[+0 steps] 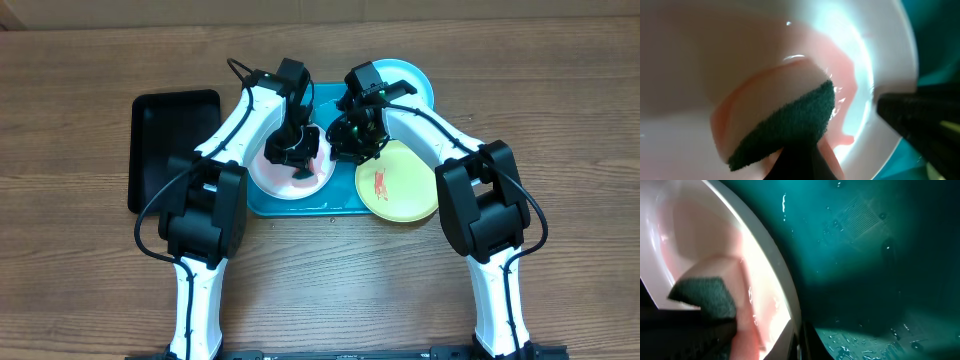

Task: Clean dirty plates on tray and stack at the side
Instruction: 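Scrub the white plate with the sponge while right gripper holds it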

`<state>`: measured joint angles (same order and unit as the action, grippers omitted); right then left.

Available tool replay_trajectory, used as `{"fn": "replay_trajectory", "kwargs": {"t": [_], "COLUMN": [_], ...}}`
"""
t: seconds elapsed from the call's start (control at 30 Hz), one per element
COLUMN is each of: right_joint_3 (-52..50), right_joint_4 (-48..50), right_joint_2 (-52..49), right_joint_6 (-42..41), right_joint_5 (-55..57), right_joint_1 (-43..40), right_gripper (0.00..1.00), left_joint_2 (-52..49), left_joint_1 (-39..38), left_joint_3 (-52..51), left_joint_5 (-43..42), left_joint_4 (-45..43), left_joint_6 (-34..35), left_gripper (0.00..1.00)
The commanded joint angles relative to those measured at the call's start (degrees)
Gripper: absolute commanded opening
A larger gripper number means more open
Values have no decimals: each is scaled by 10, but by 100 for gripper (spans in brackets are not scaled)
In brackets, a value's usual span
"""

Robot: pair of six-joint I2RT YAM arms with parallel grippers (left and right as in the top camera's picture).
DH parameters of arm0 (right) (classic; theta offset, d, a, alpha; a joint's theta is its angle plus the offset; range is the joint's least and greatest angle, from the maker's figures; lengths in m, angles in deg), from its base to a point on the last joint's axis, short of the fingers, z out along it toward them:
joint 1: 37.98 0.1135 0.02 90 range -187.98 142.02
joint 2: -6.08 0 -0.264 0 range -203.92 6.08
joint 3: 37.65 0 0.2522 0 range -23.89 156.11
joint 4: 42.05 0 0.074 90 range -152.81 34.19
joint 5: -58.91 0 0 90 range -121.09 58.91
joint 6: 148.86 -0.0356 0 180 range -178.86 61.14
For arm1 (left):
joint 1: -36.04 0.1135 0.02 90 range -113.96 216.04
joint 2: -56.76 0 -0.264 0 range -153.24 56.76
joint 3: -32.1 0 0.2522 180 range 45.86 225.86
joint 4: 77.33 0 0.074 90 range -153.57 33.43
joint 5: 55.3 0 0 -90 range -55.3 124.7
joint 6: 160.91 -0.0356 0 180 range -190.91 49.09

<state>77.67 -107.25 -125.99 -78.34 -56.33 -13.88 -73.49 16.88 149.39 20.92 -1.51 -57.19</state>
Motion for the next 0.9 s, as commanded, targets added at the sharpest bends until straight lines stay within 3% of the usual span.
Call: {"fn": "replay_trajectory", "kwargs": {"t": [0.0,0.13,0.27,0.33,0.5,0.6,0.63,0.87], "right_joint_3": [1,1,1,1,1,1,1,1], "right_joint_4": [3,3,3,3,3,3,3,2], "right_joint_2": [2,2,2,2,2,2,2,2], "right_joint_6": [2,2,2,2,2,2,2,2], "right_joint_5": [-23,-23,-23,-22,-22,-19,-17,-17], "right_joint_1": [2,2,2,2,2,2,2,2], "right_gripper": [4,4,4,4,4,4,4,4], "left_joint_2": [-10,-10,-10,-10,-10,-10,-10,-10], "left_joint_1": [-13,-33,-54,-61,-64,-63,-63,-62], "left_joint_3": [-2,-2,-2,-2,-2,-2,-2,-2], "left_joint_5": [-7,101,323,400,469,412,375,91], "left_joint_4": [-24,-52,-52,-43,16,57,67,65], "left_joint_6": [33,82,216,249,291,284,269,54], "left_gripper": [4,4,4,4,4,9,6,4]}}
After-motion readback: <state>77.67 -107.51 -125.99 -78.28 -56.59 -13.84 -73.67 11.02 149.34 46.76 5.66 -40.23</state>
